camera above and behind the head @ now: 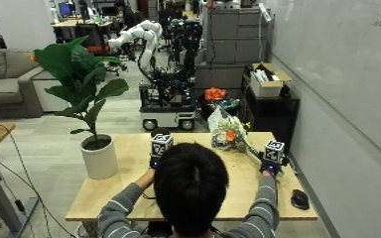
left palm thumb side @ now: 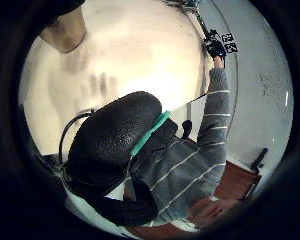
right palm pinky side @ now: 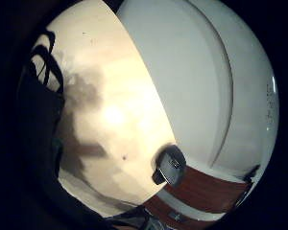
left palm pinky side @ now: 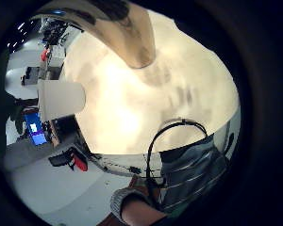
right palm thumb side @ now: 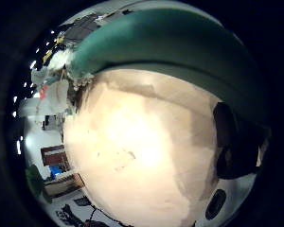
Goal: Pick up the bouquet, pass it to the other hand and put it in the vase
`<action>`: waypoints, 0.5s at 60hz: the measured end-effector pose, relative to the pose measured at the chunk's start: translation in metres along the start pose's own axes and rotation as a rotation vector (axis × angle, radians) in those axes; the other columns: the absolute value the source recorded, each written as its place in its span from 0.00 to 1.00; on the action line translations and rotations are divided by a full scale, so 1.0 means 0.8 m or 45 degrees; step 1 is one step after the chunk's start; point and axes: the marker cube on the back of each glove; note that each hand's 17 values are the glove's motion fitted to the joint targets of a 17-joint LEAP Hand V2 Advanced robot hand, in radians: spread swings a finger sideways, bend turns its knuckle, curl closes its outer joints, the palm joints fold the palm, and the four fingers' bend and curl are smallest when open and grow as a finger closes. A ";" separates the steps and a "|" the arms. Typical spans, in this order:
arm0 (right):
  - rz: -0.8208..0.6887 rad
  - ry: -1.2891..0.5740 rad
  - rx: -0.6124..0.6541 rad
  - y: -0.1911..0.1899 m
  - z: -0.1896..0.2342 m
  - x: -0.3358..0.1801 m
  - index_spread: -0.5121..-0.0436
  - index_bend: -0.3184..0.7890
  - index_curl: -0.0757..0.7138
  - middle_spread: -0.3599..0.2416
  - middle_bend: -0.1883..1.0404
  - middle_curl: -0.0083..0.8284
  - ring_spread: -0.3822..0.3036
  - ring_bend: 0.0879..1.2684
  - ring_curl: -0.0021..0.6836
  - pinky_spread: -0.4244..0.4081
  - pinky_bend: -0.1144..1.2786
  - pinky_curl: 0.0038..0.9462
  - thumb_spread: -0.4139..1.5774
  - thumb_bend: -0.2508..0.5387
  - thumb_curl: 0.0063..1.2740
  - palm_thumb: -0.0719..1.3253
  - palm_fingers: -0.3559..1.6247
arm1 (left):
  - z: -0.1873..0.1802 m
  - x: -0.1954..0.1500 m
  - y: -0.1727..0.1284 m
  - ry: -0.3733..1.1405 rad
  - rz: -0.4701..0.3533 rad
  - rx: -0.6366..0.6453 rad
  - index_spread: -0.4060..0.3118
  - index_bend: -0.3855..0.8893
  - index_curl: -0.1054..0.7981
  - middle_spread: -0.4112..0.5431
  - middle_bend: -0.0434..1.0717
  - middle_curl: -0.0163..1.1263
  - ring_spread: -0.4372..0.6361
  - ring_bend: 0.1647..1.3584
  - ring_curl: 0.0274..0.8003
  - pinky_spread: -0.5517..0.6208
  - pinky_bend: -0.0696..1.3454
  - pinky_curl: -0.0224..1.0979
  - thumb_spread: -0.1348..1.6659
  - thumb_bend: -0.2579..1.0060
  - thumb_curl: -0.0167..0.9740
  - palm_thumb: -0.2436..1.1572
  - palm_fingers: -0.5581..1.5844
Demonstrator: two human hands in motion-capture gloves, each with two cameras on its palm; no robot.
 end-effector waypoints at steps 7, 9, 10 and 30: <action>-0.050 -0.150 0.335 -0.004 -0.017 -0.009 0.65 0.48 0.59 0.33 0.60 0.64 0.28 0.60 0.72 0.21 0.57 0.47 0.81 0.57 0.29 0.75 0.92 | -0.006 0.004 0.006 0.060 0.039 -0.023 0.54 0.43 0.49 0.60 0.20 0.32 0.69 0.25 0.33 0.79 0.22 0.33 0.64 0.19 0.31 0.21 0.42; -0.066 -0.195 0.332 0.006 -0.021 -0.009 0.64 0.53 0.62 0.32 0.64 0.67 0.27 0.62 0.74 0.21 0.57 0.48 0.79 0.52 0.28 0.72 0.93 | -0.018 0.017 0.018 0.153 0.187 -0.004 0.54 0.43 0.49 0.60 0.20 0.31 0.68 0.24 0.33 0.79 0.22 0.33 0.64 0.19 0.31 0.21 0.42; -0.061 -0.221 0.346 0.008 -0.024 -0.008 0.64 0.55 0.64 0.32 0.66 0.68 0.27 0.63 0.75 0.21 0.57 0.49 0.79 0.50 0.27 0.71 0.93 | -0.025 0.025 0.027 0.210 0.266 -0.005 0.54 0.43 0.49 0.60 0.20 0.31 0.68 0.24 0.33 0.79 0.22 0.33 0.65 0.19 0.31 0.21 0.42; -0.263 -1.200 0.470 0.061 -0.127 -0.020 0.66 0.86 0.86 0.34 0.87 0.82 0.28 0.80 0.89 0.24 0.65 0.59 0.77 0.39 0.29 0.75 0.89 | -0.074 -0.008 0.040 0.266 0.014 0.046 0.51 0.43 0.50 0.58 0.20 0.31 0.65 0.23 0.33 0.75 0.21 0.33 0.65 0.19 0.31 0.21 0.44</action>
